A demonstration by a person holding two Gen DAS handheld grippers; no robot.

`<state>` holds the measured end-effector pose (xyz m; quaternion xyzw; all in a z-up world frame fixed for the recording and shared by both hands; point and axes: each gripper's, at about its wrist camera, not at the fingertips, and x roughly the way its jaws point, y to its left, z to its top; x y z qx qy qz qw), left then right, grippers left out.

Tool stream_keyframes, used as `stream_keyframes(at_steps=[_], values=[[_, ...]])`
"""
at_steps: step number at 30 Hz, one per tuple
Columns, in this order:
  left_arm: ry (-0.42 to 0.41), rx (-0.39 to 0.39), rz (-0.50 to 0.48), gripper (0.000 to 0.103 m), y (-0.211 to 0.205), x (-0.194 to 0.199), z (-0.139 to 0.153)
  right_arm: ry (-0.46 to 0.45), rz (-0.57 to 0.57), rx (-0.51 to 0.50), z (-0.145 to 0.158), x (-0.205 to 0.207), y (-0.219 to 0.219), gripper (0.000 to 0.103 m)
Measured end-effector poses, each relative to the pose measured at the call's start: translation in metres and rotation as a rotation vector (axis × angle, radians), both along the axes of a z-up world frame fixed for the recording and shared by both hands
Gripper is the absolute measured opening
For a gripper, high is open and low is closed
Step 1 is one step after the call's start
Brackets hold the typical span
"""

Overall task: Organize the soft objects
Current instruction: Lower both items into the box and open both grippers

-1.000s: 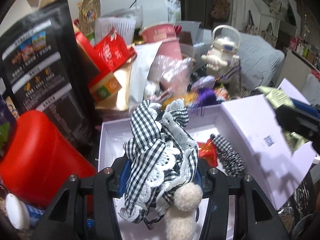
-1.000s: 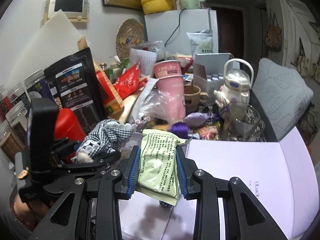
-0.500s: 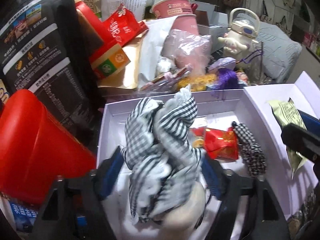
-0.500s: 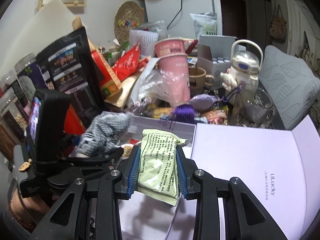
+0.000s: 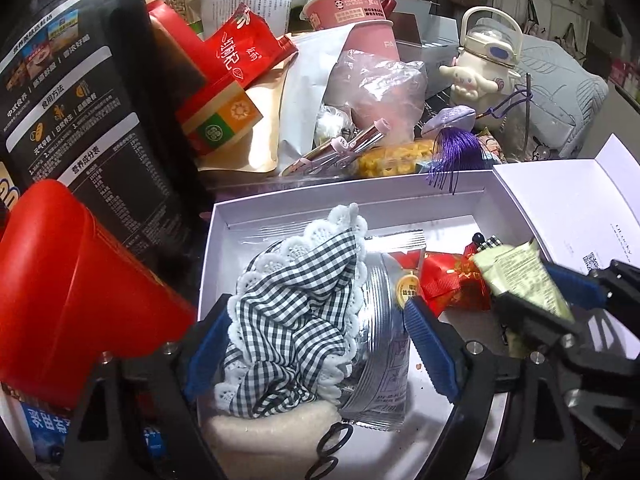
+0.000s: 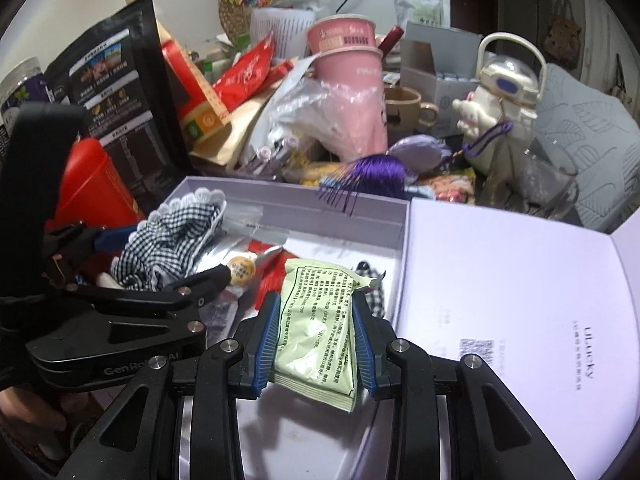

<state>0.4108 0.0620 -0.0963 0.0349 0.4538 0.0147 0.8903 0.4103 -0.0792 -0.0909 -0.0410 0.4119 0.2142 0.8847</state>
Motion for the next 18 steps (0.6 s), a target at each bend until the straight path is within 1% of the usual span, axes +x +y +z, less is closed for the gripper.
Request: stream_keyframes(at_steps=[2, 7, 10, 11, 14, 16, 18], values=[[-0.001, 0.004, 0.0, 0.085, 0.0, 0.0, 0.0, 0.011, 0.006, -0.005, -0.004, 0.001, 0.002, 0.037], [-0.01, 0.016, 0.014, 0.085, 0.0, -0.002, 0.002, 0.03, -0.014, -0.021, -0.009, 0.004, 0.0, 0.038], [-0.01, 0.022, 0.03, 0.085, 0.001, -0.006, 0.004, 0.034, -0.008, -0.02, -0.008, 0.003, 0.0, 0.045], [-0.013, 0.027, 0.038, 0.085, 0.001, -0.007, 0.006, 0.027, -0.01, -0.03, -0.006, 0.001, 0.0, 0.051], [-0.03, 0.011, 0.041, 0.085, 0.004, -0.012, 0.012, -0.012, -0.009, -0.04, 0.002, -0.005, -0.001, 0.062], [-0.034, -0.005, 0.039, 0.085, 0.004, -0.014, 0.017, -0.022, -0.016, -0.038, 0.006, -0.006, -0.003, 0.063], [-0.046, -0.003, 0.043, 0.085, 0.005, -0.017, 0.022, -0.032, -0.02, -0.034, 0.011, -0.008, -0.004, 0.063]])
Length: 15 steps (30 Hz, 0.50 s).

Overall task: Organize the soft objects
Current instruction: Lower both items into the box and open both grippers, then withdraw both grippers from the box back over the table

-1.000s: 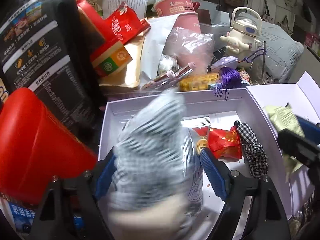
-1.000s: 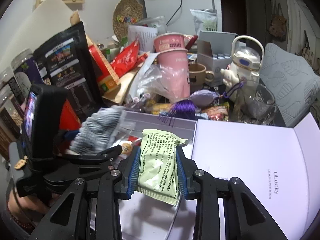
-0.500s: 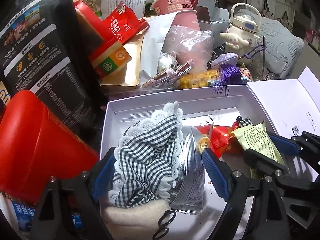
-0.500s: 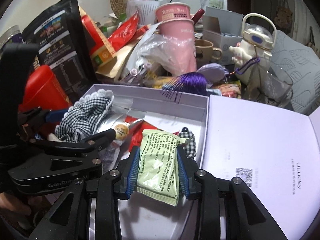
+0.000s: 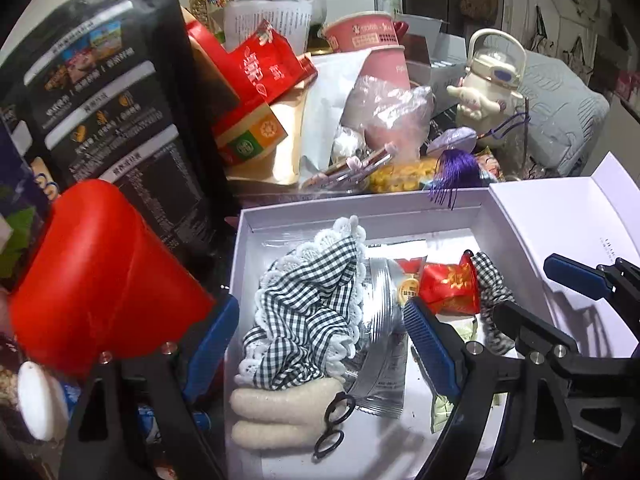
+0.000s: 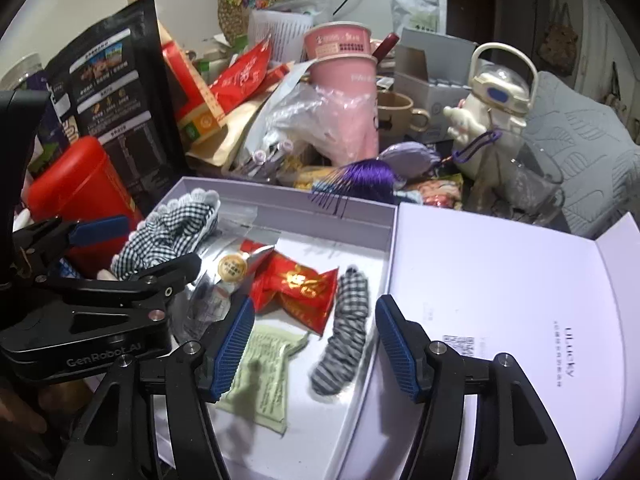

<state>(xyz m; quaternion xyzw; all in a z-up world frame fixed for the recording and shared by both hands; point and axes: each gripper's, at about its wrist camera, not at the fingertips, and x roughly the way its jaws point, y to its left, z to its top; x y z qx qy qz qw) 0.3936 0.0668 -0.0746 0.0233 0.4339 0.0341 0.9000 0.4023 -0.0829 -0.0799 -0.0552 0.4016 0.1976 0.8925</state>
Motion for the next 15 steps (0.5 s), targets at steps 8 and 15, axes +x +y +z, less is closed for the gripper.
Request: stream_keyframes(at_steps=[8, 15], values=[[-0.048, 0.003, -0.006, 0.085, -0.002, -0.016, 0.02, -0.054, -0.012, 0.007, 0.017, -0.014, -0.005, 0.063], [-0.116, 0.038, -0.002, 0.085, -0.005, -0.035, 0.047, -0.108, -0.039, 0.039, 0.04, -0.034, -0.015, 0.063]])
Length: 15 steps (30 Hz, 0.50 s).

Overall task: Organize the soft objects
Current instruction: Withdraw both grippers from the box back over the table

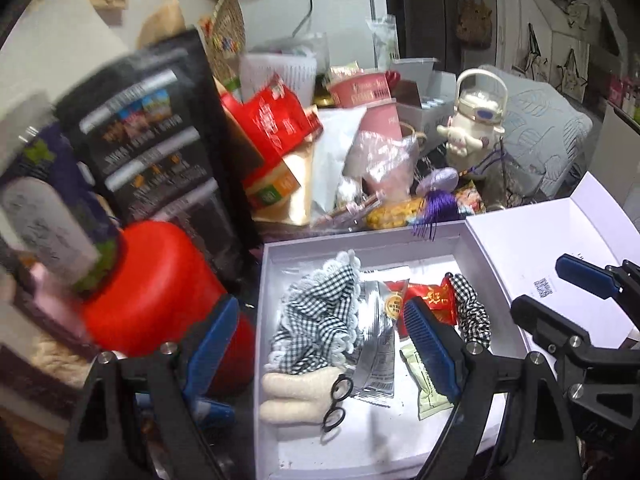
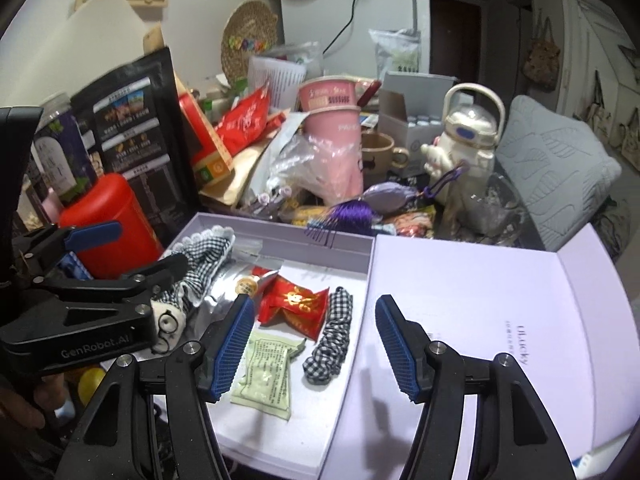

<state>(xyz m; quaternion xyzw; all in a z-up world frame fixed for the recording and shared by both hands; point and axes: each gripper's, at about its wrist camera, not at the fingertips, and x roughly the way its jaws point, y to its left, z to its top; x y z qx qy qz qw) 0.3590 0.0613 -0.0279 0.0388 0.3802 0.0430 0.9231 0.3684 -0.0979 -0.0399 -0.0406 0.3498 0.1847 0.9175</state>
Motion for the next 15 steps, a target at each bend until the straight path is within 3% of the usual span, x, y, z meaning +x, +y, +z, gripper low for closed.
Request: stream_keyframes(at_steps=[15], values=[[-0.195, -0.023, -0.053, 0.085, -0.014, -0.087, 0.072, -0.183, -0.016, 0.033, 0.069, -0.083, -0.023, 0.063]])
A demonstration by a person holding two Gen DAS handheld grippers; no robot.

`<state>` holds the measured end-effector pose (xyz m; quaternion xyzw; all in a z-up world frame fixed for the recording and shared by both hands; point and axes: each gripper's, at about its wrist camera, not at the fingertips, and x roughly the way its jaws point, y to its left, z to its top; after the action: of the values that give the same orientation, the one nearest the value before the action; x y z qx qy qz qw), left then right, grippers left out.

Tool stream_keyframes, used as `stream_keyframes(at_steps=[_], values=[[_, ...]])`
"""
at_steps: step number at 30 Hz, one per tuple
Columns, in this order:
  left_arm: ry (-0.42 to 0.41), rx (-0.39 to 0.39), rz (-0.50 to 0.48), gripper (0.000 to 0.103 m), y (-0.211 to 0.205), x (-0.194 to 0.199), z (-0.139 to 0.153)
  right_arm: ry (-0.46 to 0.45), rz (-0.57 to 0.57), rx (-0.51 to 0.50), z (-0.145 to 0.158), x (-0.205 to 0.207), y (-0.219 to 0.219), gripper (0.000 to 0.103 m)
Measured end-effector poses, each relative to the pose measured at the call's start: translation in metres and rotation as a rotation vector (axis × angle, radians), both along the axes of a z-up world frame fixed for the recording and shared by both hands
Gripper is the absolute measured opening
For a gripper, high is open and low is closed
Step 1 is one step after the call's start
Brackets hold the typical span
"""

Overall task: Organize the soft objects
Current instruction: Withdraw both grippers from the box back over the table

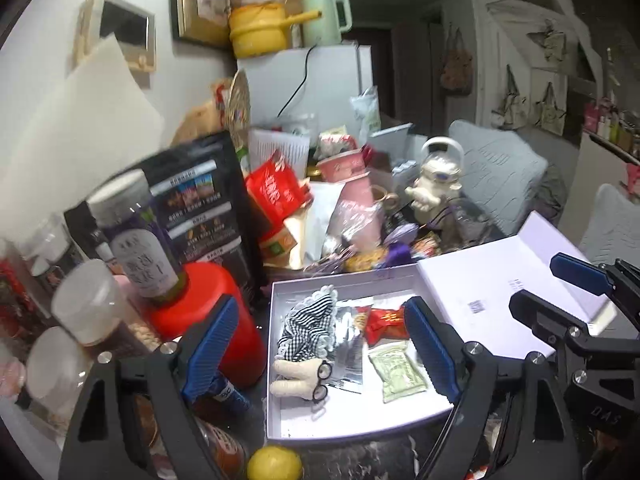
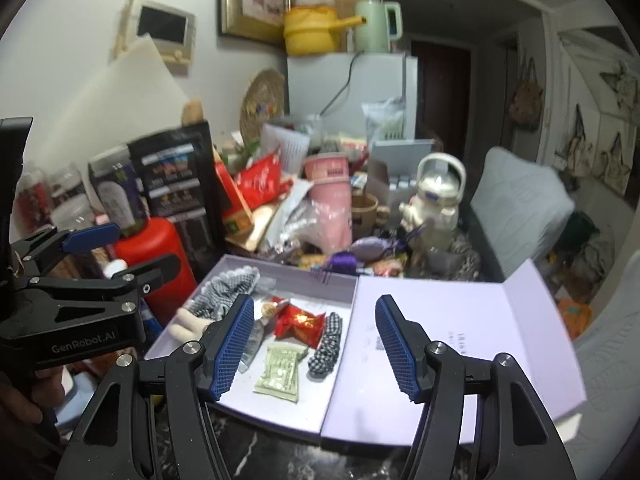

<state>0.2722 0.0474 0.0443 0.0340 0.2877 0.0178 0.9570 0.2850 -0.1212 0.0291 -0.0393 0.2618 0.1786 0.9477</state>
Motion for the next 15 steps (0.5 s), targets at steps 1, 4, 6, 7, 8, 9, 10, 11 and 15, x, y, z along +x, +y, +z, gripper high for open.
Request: stream_keyframes(at_steps=[1, 4, 6, 7, 8, 9, 10, 11, 15], values=[[-0.008, -0.003, -0.005, 0.085, -0.001, -0.005, 0.003, -0.012, -0.004, 0.002, 0.004, -0.006, -0.002, 0.063], [-0.032, -0.018, -0.033, 0.085, -0.003, -0.029, 0.016, -0.045, -0.013, 0.014, 0.016, -0.027, -0.008, 0.063], [-0.047, -0.015, -0.041, 0.085, -0.006, -0.042, 0.022, -0.069, -0.013, 0.025, 0.025, -0.045, -0.012, 0.063], [-0.059, -0.013, -0.045, 0.085, -0.007, -0.05, 0.026, -0.081, -0.016, 0.029, 0.028, -0.053, -0.014, 0.063], [-0.074, -0.015, -0.053, 0.085, -0.008, -0.058, 0.029, -0.091, -0.021, 0.03, 0.03, -0.059, -0.016, 0.063], [-0.081, -0.018, -0.06, 0.085, -0.008, -0.064, 0.031, -0.103, -0.029, 0.03, 0.033, -0.068, -0.018, 0.063], [-0.088, -0.025, -0.071, 0.085, -0.009, -0.072, 0.033, -0.114, -0.037, 0.031, 0.036, -0.076, -0.02, 0.065], [-0.091, -0.031, -0.081, 0.085, -0.01, -0.078, 0.034, -0.121, -0.041, 0.034, 0.038, -0.083, -0.022, 0.067], [-0.083, -0.043, -0.114, 0.085, -0.013, -0.099, 0.035, -0.137, -0.05, 0.043, 0.042, -0.114, -0.029, 0.071]])
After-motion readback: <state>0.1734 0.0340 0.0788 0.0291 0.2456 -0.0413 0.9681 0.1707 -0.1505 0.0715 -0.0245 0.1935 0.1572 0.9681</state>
